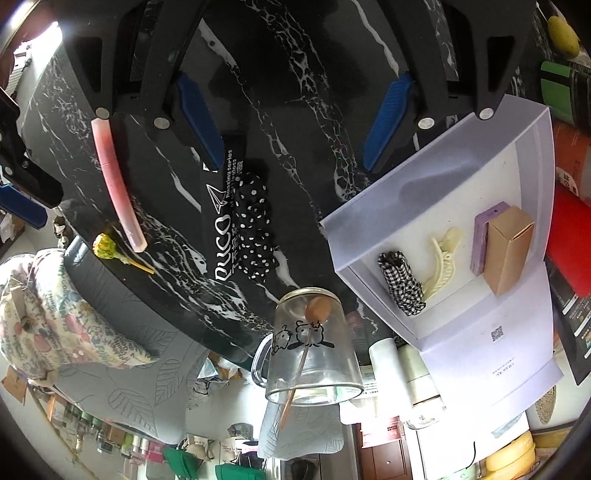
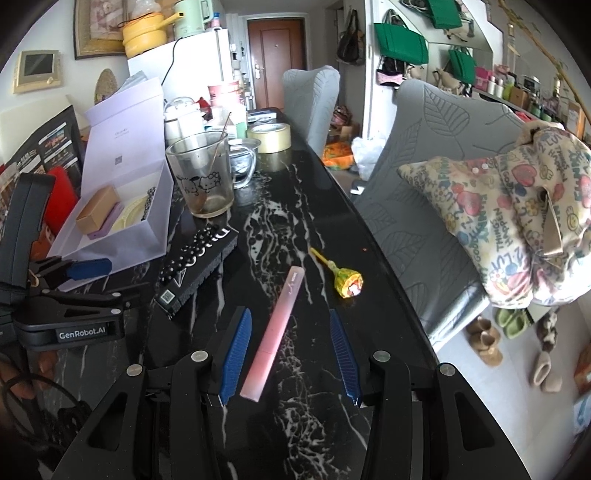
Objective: Organize rigid objects
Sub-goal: 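Grasp the black polka-dot umbrella with the left gripper while the right gripper grasps the pink tube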
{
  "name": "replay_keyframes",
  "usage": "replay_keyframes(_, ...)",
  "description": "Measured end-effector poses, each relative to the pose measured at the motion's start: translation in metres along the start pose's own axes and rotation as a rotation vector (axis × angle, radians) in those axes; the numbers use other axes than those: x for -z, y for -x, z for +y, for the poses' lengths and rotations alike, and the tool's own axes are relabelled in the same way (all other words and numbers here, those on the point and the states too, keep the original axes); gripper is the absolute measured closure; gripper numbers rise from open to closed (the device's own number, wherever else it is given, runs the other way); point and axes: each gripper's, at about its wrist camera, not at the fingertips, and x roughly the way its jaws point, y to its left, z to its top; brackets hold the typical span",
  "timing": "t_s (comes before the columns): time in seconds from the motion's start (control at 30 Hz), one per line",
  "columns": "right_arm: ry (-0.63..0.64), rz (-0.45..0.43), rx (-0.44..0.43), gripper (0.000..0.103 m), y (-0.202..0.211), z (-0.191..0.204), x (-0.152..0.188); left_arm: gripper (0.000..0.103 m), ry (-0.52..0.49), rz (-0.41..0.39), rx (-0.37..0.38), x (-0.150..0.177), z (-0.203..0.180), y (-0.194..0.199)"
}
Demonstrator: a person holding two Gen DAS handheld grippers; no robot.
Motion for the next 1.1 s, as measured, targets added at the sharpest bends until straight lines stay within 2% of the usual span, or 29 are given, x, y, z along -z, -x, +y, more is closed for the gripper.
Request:
replay_keyframes(0.23,-0.007,0.014,-0.006,0.058,-0.007,-0.004,0.0,0.025,-0.029,0.008,0.011,-0.004,-0.009,-0.006)
replay_keyframes(0.4,-0.021,0.021,-0.001,0.058,-0.011,-0.011,0.0,0.025,-0.036,0.02,0.07,-0.007,-0.02,-0.01)
replay_keyframes(0.5,-0.031,0.026,0.003,0.058,-0.012,-0.015,0.001,0.025,-0.056,0.02,0.069,-0.01,-0.03,-0.012)
replay_keyframes(0.8,-0.069,0.032,0.016,0.058,-0.012,-0.031,0.005,0.025,-0.094,-0.024,0.119,-0.017,-0.05,-0.002)
replay_keyframes(1.03,-0.082,0.037,0.0,0.058,-0.016,-0.035,0.005,0.025,-0.086,-0.074,0.179,-0.021,-0.049,0.006)
replay_keyframes(1.1,-0.082,0.04,-0.003,0.059,-0.017,-0.035,0.006,0.035,-0.077,-0.081,0.197,-0.022,-0.047,0.006)
